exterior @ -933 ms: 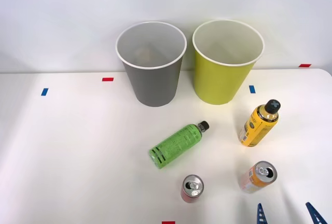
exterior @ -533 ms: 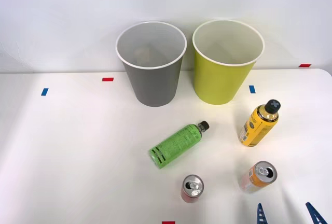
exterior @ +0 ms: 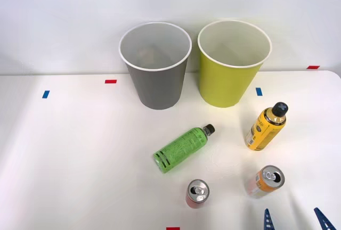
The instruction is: Put cans in the gray bin, plastic bottles in the light green bin
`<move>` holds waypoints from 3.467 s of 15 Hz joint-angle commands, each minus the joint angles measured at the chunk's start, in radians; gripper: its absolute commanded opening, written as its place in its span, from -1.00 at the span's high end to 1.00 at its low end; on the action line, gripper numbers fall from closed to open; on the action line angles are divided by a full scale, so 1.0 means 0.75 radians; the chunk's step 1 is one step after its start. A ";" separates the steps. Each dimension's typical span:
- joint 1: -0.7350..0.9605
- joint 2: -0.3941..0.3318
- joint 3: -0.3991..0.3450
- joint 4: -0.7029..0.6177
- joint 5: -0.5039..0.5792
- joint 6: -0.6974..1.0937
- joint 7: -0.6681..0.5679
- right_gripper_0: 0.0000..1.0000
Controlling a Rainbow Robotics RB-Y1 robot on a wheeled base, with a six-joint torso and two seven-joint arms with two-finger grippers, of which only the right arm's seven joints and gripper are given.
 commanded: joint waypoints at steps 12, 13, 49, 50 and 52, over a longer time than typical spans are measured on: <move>0.000 0.000 0.000 0.000 0.000 0.000 0.000 -1.00; 0.000 0.000 0.000 0.000 0.000 0.000 0.000 -1.00; -0.027 -0.145 0.006 0.010 0.018 0.000 -0.374 -1.00; -0.025 -0.147 0.004 0.010 0.020 -0.002 -0.374 -1.00; -0.027 -0.151 -0.002 0.010 0.022 -0.006 -0.378 -1.00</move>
